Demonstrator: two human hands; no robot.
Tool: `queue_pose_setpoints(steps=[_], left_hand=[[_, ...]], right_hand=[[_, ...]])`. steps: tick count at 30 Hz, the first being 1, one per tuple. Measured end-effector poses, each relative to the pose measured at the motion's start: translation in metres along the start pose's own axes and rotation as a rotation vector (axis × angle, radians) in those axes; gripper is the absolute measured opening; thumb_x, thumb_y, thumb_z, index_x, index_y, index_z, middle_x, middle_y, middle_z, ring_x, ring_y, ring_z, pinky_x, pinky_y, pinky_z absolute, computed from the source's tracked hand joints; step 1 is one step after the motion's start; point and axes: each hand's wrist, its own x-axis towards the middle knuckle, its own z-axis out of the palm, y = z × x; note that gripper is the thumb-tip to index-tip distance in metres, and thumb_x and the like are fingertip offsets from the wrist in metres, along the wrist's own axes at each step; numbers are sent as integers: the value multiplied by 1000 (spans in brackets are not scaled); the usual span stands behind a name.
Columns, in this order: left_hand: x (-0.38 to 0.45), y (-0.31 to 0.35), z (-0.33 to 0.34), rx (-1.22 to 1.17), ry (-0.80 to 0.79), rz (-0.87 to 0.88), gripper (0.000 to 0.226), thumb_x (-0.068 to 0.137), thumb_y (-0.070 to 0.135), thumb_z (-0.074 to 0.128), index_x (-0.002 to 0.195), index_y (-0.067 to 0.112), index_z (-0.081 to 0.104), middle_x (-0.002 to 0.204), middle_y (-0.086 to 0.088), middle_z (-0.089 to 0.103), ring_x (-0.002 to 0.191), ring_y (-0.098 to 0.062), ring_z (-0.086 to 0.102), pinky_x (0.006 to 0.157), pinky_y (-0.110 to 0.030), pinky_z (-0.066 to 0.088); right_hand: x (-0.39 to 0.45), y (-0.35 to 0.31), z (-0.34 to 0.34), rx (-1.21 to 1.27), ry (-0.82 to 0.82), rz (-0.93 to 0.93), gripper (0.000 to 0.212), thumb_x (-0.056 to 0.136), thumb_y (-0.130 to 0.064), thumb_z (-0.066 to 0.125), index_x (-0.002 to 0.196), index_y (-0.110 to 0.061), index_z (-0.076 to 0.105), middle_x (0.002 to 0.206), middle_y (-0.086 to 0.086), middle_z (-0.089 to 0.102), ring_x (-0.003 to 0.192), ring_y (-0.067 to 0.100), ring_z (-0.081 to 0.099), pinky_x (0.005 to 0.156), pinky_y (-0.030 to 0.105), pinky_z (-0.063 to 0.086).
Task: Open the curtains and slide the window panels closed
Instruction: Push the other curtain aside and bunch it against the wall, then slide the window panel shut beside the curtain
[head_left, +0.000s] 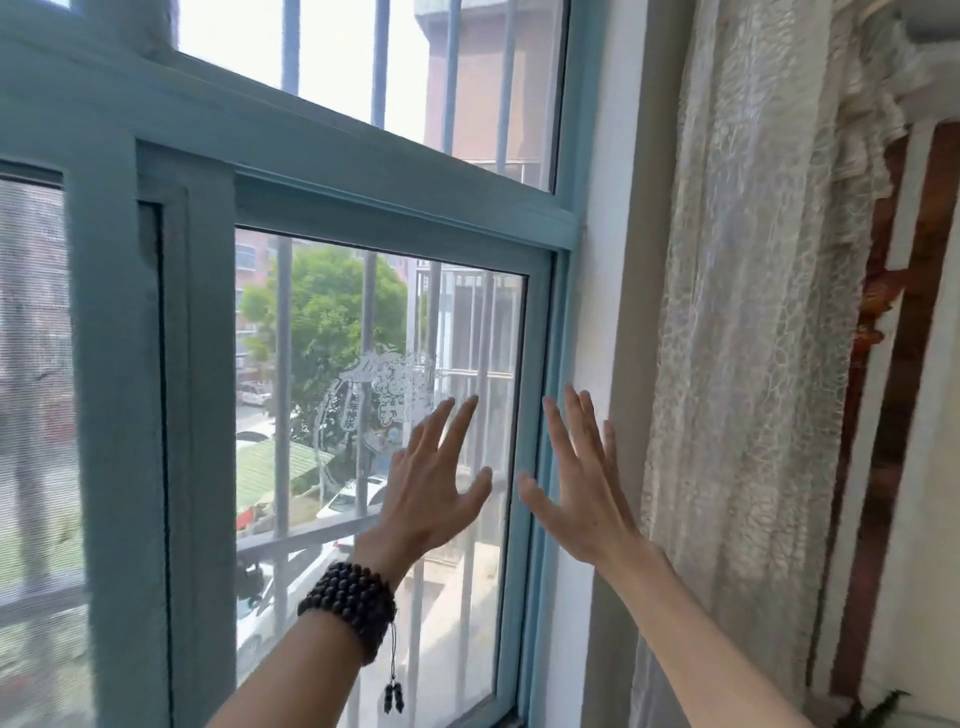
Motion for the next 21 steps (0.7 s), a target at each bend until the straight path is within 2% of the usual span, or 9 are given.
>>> queue_pose_setpoints(steps=[6, 12, 16, 21], left_hand=[[-14, -33, -34, 116, 51, -98, 81, 90, 58, 46, 156, 50, -1, 167, 5, 11, 151, -24, 20, 112, -59, 32], [-23, -51, -56, 285, 95, -192, 83, 87, 58, 44, 158, 44, 1, 167, 1, 14, 150, -25, 21, 114, -53, 31], [-28, -53, -69, 364, 120, -239, 86, 86, 55, 48, 158, 41, 4, 165, -2, 18, 146, -25, 26, 109, -54, 38], [-42, -60, -88, 500, 175, -306, 86, 87, 53, 50, 159, 37, 6, 163, -5, 21, 143, -26, 30, 106, -52, 37]], right_hand=[[22, -33, 41, 148, 14, -118, 84, 96, -65, 32, 164, -24, 5, 172, 0, -15, 158, 19, -14, 125, 58, -6], [45, -55, 79, 320, 12, -234, 84, 97, -58, 42, 164, -22, 8, 173, 3, -9, 159, 22, -8, 124, 61, 0], [59, -67, 94, 416, 9, -290, 84, 95, -55, 44, 164, -19, 11, 173, 5, -6, 159, 22, -6, 123, 64, 3], [69, -92, 111, 541, -8, -373, 84, 94, -54, 45, 164, -18, 13, 172, 5, -7, 159, 20, -8, 125, 61, -2]])
